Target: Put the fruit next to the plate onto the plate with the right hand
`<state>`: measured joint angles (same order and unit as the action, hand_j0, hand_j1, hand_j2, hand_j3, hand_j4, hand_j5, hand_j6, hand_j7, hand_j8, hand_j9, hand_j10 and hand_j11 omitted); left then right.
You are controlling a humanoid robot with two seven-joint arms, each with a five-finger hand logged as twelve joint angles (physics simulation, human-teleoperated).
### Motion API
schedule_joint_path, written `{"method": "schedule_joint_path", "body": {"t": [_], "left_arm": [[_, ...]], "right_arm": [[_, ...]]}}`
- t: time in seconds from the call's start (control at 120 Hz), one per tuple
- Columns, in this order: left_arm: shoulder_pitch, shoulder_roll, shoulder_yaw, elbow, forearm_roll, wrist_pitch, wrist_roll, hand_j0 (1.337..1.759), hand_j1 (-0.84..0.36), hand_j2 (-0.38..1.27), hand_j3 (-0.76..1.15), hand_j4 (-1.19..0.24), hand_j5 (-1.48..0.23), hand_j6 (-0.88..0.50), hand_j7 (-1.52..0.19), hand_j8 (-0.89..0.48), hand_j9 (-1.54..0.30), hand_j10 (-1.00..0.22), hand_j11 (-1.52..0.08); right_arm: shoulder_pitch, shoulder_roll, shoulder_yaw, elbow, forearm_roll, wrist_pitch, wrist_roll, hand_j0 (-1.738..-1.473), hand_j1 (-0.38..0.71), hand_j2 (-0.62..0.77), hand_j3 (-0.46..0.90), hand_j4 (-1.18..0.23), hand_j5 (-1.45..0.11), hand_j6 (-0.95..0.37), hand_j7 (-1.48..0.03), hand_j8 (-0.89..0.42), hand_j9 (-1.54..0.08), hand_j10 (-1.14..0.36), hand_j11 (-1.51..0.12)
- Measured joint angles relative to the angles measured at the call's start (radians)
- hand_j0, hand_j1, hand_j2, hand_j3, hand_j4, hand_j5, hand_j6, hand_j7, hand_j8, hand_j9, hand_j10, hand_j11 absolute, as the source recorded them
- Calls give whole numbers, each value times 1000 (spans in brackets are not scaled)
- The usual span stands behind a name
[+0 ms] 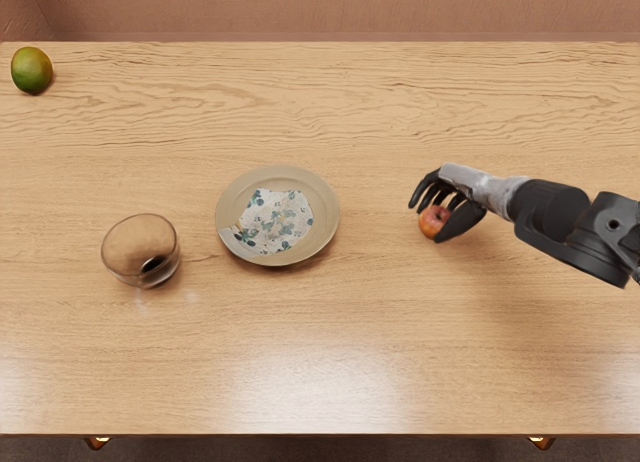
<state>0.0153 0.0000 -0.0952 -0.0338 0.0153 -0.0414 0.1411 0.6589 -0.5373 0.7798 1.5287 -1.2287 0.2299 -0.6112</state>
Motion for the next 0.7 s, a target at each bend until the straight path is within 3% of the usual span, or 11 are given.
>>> {"method": "schedule_joint_path", "body": {"t": [0.7], "left_arm": [[0,0,0,0,0,0,0,1658,335,3,0,-13,-15,-13,-15,-13,-15,-12,-15]], "right_arm": [[58,166,-2,-2,12,-3,0,-1657,267,78,0,-566,-781,-527,-758,-396,-775,-514,-767]]}}
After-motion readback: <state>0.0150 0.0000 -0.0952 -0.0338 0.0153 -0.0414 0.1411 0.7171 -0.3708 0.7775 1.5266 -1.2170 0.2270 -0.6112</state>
